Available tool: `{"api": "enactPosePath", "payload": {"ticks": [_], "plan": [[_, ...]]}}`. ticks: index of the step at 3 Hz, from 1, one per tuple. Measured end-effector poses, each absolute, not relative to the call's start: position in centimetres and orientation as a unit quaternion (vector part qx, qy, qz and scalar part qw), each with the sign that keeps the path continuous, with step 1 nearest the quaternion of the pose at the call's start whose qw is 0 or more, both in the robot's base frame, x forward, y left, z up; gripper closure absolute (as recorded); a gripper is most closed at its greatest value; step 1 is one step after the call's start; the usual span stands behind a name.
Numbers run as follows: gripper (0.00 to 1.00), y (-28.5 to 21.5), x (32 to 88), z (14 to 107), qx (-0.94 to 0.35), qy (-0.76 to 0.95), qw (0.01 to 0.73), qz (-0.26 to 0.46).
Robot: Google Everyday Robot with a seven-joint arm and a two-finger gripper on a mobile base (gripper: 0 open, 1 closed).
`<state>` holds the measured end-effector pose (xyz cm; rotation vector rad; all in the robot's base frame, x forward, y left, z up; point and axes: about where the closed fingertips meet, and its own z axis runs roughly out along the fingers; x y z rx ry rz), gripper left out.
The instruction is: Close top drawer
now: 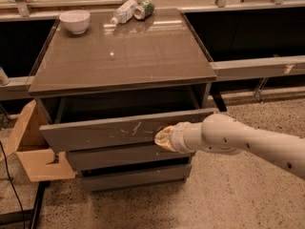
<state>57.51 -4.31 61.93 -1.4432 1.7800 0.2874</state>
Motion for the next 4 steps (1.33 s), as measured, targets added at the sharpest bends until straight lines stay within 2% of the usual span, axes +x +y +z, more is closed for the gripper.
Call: {"api": "enactPosePath", "payload": {"ticks": [2, 4], "plan": [[1.00, -4.2, 57.9, 62.1, -0.574, 0.701, 0.411, 0.106], [1.00, -2.7, 62.1, 63.2, -0.588, 0.670, 0.447, 0.075]]}}
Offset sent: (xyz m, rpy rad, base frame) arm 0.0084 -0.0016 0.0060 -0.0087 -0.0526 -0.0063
